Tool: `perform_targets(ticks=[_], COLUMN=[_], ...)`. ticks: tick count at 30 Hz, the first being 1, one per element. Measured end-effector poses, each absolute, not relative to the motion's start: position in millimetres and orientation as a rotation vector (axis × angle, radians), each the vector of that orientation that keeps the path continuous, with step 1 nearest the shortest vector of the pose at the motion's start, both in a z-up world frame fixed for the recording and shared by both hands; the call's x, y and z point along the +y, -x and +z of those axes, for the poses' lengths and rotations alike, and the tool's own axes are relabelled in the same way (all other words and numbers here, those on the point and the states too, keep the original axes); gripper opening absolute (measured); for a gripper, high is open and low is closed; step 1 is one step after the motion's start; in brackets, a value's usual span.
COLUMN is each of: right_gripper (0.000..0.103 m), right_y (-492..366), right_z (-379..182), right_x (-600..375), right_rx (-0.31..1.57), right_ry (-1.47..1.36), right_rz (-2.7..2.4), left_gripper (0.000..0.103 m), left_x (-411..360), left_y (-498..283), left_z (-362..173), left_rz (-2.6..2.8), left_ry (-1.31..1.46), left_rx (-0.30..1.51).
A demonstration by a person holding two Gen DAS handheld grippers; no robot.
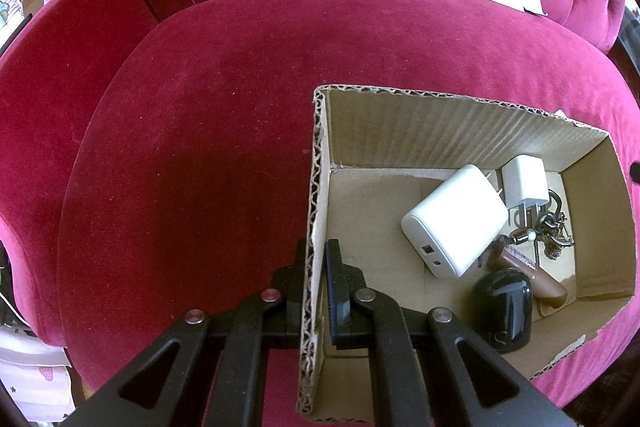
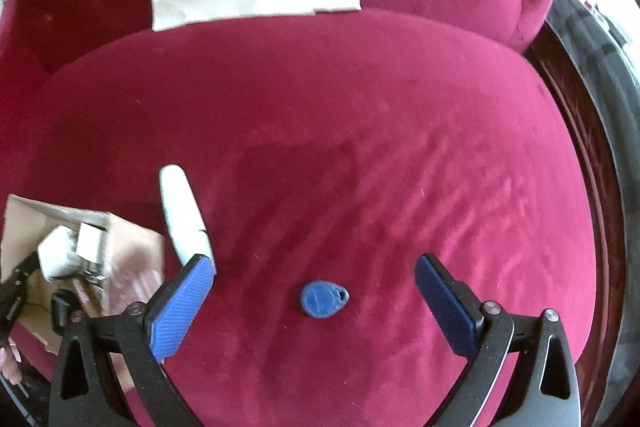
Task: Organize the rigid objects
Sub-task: 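Withdraw the right tool toward the blue fob on the seat, then grasp the blue fob with the right tool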
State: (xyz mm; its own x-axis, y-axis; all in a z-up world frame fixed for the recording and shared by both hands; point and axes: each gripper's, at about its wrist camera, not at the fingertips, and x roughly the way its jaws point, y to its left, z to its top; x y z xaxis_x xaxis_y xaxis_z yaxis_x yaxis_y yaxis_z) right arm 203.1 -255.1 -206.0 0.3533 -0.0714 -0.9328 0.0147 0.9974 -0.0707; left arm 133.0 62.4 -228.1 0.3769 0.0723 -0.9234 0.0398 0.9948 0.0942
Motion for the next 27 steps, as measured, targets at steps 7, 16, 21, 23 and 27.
perform_targets(ticks=[7, 16, 21, 23, 27], right_gripper=[0.103, 0.102, 0.102, 0.102, 0.102], right_y=[-198.2, -191.5, -192.2, -192.9, -193.5], right_z=[-226.0, -250.7, -265.9, -272.2, -278.5], right_x=[-266.1, -273.7, -275.4, -275.4, -281.3], right_rx=[1.258, 1.315, 1.347, 1.357, 1.357], right_ry=[0.042, 0.006, -0.007, -0.014, -0.044], right_rz=[-0.083, -0.099, -0.104, -0.101, -0.092], left_gripper=[0.007, 0.007, 0.007, 0.007, 0.007], left_x=[62.2, 60.6, 60.4, 60.5, 60.7], left_y=[-133.0, -131.6, -131.6, -131.6, -131.6], left_z=[-228.1, -226.1, -226.1, -226.1, -226.1], left_rz=[0.021, 0.021, 0.021, 0.021, 0.021], left_ry=[-0.107, -0.106, -0.106, -0.105, -0.104], left_rx=[1.185, 1.185, 1.185, 1.185, 1.185])
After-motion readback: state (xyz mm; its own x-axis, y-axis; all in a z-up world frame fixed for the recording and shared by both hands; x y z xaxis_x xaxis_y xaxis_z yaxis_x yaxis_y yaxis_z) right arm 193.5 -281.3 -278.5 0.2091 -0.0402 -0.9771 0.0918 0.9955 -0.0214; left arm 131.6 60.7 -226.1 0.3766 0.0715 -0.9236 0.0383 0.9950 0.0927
